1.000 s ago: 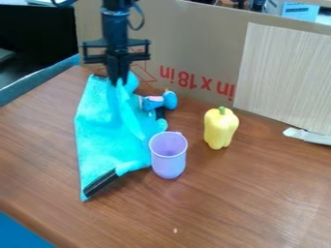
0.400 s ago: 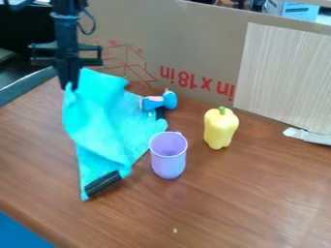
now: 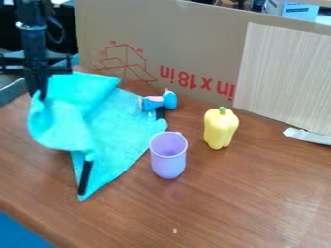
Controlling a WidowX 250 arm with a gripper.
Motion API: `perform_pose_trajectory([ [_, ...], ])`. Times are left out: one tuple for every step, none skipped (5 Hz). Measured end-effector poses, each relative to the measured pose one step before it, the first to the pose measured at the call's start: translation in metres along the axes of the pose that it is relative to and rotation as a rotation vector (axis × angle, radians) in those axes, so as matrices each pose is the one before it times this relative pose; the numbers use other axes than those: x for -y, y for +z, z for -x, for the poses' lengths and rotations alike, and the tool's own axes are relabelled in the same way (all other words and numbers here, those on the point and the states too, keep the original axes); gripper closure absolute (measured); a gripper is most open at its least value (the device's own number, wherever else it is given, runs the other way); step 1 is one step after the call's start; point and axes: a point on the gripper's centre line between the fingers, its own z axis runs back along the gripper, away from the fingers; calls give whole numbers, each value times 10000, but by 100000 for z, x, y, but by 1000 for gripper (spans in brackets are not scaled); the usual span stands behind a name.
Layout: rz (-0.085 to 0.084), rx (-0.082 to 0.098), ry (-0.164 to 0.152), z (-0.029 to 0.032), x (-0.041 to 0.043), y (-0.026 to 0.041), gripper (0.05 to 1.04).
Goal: Unfold the cloth from the right to the left
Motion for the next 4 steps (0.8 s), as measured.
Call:
perform_pose_trajectory([
  [-132, 270, 141, -765, -2033, -432, 1026],
  [-187, -273, 594, -31, -1875, -932, 1026],
  [-370, -82, 568, -225, -1433, -811, 1025],
  [-489, 93, 1129, -618, -1165, -720, 1026],
])
